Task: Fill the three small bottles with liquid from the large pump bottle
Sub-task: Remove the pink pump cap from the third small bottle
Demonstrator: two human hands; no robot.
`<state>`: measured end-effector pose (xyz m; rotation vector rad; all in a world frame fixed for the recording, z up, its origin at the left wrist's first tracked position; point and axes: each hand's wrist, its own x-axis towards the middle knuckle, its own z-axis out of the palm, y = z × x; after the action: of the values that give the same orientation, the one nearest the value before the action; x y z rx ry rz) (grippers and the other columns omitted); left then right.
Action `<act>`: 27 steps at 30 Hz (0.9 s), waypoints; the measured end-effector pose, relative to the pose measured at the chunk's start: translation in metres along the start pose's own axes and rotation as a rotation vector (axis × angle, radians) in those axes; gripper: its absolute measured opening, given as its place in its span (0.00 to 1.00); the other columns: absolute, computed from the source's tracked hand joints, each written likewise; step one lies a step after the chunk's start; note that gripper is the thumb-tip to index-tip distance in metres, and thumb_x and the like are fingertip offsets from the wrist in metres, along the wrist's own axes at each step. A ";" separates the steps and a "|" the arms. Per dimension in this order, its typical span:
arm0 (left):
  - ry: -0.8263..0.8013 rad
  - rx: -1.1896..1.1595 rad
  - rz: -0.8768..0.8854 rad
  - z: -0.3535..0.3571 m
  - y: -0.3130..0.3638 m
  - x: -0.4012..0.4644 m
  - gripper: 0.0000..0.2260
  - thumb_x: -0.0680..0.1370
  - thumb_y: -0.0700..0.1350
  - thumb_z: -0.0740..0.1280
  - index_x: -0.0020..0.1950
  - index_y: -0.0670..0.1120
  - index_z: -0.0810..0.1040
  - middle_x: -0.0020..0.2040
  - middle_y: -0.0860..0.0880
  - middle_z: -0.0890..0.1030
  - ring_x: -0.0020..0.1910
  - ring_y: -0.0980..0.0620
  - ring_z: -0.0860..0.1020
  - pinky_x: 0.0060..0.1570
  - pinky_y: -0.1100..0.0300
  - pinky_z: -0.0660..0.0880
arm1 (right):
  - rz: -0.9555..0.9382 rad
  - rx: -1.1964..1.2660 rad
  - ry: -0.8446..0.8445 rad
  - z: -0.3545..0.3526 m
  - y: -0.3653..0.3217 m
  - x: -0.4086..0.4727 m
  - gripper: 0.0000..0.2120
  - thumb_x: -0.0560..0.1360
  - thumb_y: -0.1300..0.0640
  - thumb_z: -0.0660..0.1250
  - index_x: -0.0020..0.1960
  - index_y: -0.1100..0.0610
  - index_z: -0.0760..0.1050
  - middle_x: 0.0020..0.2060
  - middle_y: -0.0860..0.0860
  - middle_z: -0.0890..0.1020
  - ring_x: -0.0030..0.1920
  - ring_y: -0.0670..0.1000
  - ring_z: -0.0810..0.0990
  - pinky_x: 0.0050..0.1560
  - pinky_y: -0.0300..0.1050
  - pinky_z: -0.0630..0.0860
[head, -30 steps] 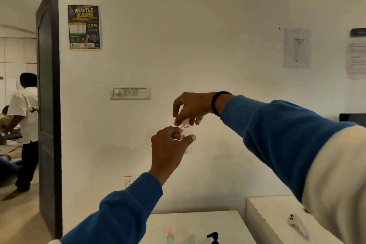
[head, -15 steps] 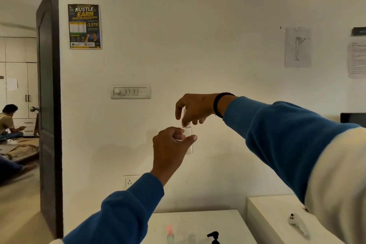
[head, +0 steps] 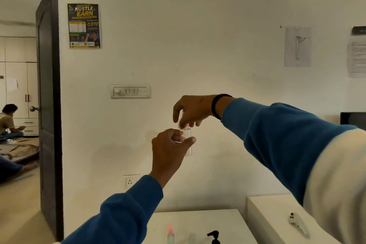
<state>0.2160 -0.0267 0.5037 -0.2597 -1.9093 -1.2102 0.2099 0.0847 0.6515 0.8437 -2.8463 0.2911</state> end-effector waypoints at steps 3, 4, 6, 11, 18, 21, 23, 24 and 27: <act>0.005 -0.010 0.011 -0.001 0.001 0.001 0.14 0.69 0.56 0.79 0.46 0.52 0.79 0.38 0.61 0.79 0.37 0.62 0.79 0.32 0.77 0.69 | 0.023 -0.063 0.177 0.000 0.000 0.000 0.18 0.78 0.43 0.71 0.51 0.59 0.79 0.39 0.53 0.85 0.34 0.51 0.83 0.40 0.44 0.84; 0.007 -0.012 0.012 -0.001 0.001 0.002 0.13 0.69 0.56 0.79 0.45 0.52 0.79 0.38 0.60 0.80 0.37 0.62 0.79 0.32 0.77 0.70 | 0.035 -0.100 0.212 -0.001 0.001 0.000 0.21 0.78 0.41 0.70 0.48 0.60 0.79 0.37 0.54 0.85 0.31 0.51 0.82 0.39 0.44 0.84; 0.009 -0.006 0.020 -0.002 0.003 0.003 0.14 0.69 0.56 0.79 0.45 0.52 0.79 0.38 0.59 0.81 0.37 0.62 0.79 0.34 0.78 0.70 | 0.048 -0.110 0.200 -0.001 0.004 0.000 0.22 0.79 0.43 0.70 0.44 0.63 0.80 0.34 0.56 0.85 0.28 0.51 0.80 0.35 0.44 0.81; 0.008 -0.001 0.011 -0.001 0.001 0.002 0.16 0.69 0.56 0.78 0.48 0.48 0.82 0.40 0.57 0.81 0.37 0.61 0.79 0.33 0.76 0.68 | 0.023 0.037 0.077 -0.004 0.005 -0.001 0.06 0.77 0.60 0.73 0.49 0.63 0.82 0.40 0.58 0.86 0.36 0.53 0.82 0.40 0.45 0.83; -0.002 -0.002 -0.005 0.000 0.000 -0.003 0.14 0.69 0.56 0.78 0.47 0.50 0.80 0.40 0.57 0.81 0.38 0.61 0.79 0.32 0.77 0.68 | 0.042 0.078 0.138 -0.001 0.004 0.000 0.12 0.77 0.52 0.75 0.52 0.61 0.80 0.37 0.53 0.85 0.32 0.50 0.83 0.36 0.42 0.84; -0.012 0.006 -0.002 -0.001 0.002 -0.003 0.14 0.69 0.56 0.78 0.46 0.51 0.79 0.40 0.57 0.81 0.38 0.60 0.79 0.31 0.79 0.68 | 0.050 0.055 0.102 -0.001 0.005 0.000 0.09 0.78 0.57 0.73 0.49 0.65 0.81 0.38 0.58 0.87 0.30 0.51 0.83 0.38 0.44 0.85; -0.018 0.001 -0.006 0.000 0.002 -0.003 0.14 0.69 0.55 0.79 0.46 0.50 0.79 0.40 0.57 0.81 0.37 0.60 0.78 0.33 0.80 0.69 | 0.033 0.054 0.067 -0.002 0.004 -0.001 0.04 0.77 0.62 0.73 0.48 0.64 0.82 0.40 0.58 0.87 0.33 0.51 0.84 0.40 0.44 0.85; -0.020 -0.001 -0.009 0.000 0.002 -0.004 0.14 0.69 0.55 0.79 0.46 0.50 0.79 0.39 0.57 0.80 0.37 0.60 0.78 0.34 0.80 0.68 | 0.022 0.063 0.042 -0.003 0.003 -0.001 0.02 0.76 0.65 0.73 0.48 0.63 0.83 0.42 0.58 0.87 0.35 0.51 0.85 0.42 0.43 0.85; -0.020 -0.013 -0.013 0.000 -0.001 -0.007 0.13 0.69 0.54 0.79 0.45 0.51 0.79 0.38 0.58 0.80 0.37 0.60 0.78 0.35 0.80 0.69 | -0.001 0.066 -0.021 -0.004 -0.001 -0.001 0.06 0.74 0.66 0.75 0.51 0.60 0.83 0.47 0.56 0.86 0.45 0.52 0.86 0.48 0.44 0.85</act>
<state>0.2201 -0.0250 0.4976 -0.2674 -1.9233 -1.2336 0.2117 0.0857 0.6556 0.8657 -2.8699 0.3808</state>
